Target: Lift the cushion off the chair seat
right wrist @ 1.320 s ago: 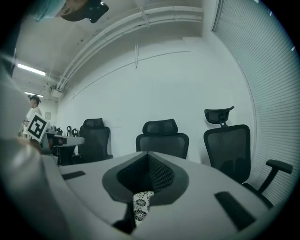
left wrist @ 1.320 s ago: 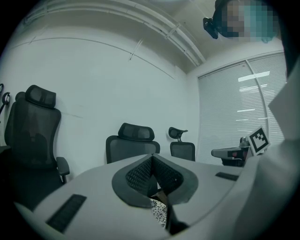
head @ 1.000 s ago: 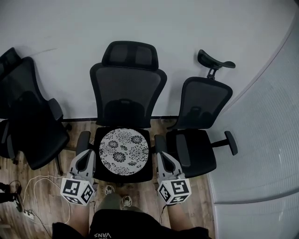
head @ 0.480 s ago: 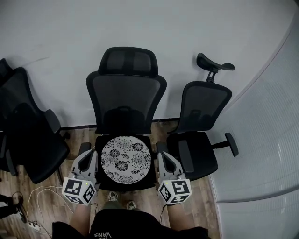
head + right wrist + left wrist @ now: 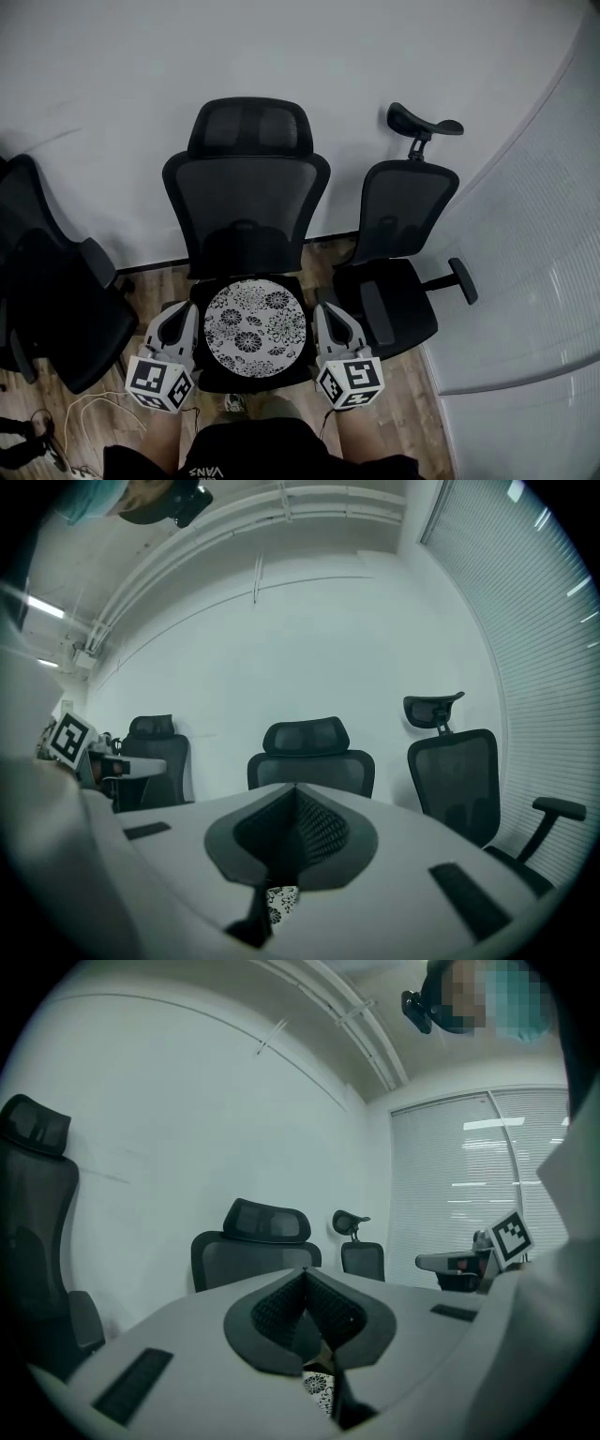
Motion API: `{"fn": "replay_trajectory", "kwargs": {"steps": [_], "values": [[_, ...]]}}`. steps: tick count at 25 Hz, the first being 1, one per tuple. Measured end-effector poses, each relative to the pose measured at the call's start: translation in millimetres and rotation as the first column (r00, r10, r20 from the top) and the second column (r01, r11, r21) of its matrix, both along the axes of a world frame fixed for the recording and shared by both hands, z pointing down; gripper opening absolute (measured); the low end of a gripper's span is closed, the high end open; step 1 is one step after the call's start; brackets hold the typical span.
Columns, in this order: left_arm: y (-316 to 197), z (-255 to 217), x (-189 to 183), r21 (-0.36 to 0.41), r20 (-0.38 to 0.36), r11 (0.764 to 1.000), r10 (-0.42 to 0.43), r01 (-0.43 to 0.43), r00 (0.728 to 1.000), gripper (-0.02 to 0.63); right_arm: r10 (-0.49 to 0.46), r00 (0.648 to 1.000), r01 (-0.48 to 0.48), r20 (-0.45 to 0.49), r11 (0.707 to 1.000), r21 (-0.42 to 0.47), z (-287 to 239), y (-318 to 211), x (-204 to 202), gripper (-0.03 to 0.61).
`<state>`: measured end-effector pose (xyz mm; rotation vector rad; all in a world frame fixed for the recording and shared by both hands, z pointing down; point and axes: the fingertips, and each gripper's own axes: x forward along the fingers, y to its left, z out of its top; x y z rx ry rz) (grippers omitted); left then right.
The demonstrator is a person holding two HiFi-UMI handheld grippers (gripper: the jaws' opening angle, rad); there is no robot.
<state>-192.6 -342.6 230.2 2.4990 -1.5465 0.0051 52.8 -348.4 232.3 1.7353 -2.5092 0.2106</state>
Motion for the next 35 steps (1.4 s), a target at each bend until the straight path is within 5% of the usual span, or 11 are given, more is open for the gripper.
{"fn": "replay_trajectory", "kwargs": {"steps": [18,35], "values": [[-45.5,20.5,18.4,-0.051,-0.002,0.997,-0.059,0.059,0.998,0.011,-0.054,0.999,0.053,-0.007,0.996,-0.076,28.0,-56.2,15.3,0.017],[-68.1,95.0,23.5,-0.188,0.009,0.981,-0.056,0.057,0.998,0.009,-0.047,0.998,0.039,-0.034,0.981,-0.191,101.6,-86.5,24.0,0.017]]}}
